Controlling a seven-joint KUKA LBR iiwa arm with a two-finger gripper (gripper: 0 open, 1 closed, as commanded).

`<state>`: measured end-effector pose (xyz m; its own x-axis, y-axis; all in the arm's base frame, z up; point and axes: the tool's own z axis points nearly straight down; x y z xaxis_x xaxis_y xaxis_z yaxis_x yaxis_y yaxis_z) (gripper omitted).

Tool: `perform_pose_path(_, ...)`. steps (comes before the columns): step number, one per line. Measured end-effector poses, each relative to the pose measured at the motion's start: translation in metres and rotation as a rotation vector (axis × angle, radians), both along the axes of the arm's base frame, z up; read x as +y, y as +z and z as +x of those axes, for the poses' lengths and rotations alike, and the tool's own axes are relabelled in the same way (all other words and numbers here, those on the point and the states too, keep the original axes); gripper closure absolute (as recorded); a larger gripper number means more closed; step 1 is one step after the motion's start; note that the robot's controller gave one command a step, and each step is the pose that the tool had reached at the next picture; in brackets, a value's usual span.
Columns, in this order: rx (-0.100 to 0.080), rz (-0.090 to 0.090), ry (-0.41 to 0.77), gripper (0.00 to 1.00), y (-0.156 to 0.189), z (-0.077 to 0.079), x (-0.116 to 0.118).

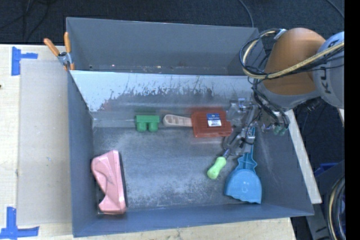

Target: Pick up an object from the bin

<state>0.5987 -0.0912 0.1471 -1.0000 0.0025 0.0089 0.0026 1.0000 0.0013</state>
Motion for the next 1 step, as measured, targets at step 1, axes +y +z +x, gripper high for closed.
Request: perform_pose_path(1, -0.008, -0.001, 0.002, 0.00, 0.0047, 0.0018, 0.0004)
